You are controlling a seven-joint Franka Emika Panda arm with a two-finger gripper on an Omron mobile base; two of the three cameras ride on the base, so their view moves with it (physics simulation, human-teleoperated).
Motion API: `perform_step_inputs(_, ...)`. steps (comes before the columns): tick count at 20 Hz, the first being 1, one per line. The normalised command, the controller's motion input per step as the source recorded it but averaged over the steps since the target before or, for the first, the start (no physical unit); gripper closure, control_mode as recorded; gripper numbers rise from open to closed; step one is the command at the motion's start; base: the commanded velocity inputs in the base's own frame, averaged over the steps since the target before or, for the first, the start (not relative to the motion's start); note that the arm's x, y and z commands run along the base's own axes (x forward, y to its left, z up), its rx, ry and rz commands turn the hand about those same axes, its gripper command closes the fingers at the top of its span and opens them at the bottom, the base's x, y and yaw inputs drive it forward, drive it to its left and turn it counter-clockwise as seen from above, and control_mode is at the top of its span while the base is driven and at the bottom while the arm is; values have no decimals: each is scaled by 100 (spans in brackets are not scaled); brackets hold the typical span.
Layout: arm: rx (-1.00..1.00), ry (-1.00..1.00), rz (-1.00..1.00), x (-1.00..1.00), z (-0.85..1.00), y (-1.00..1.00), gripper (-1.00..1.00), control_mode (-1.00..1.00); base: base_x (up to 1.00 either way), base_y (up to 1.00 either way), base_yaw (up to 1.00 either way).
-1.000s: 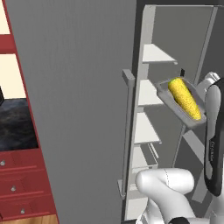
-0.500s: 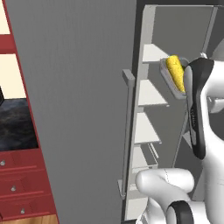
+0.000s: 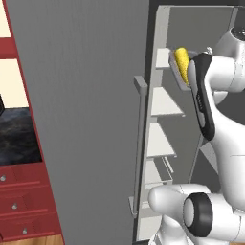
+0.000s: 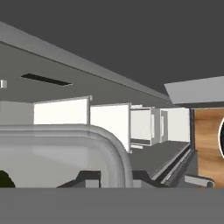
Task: Take the corn and lime out of the freezer and place them in the tupperware container on the counter. Then put the tupperware containing the vegetables back in the freezer.
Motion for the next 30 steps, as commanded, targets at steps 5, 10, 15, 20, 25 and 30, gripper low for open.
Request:
perform_step_inputs(5, 4, -6, 0, 100, 19, -21, 100, -100, 0, 0, 0)
perform_step_inputs(10, 1, -5, 0, 100, 19, -8, 100, -100, 0, 0, 0)
perform_step_inputs(15, 1, -7, 0, 89, 4, 0, 100, -100, 0, 0, 0)
perform_step_inputs(20, 2, -8, 0, 80, 3, 0, 100, -100, 0, 0, 0)
perform_step_inputs(25, 2, -2, 0, 70, 2, -10, 100, -100, 0, 0, 0)
perform_step_inputs(30, 4, 0, 0, 74, 0, -21, 100, -100, 0, 0, 0)
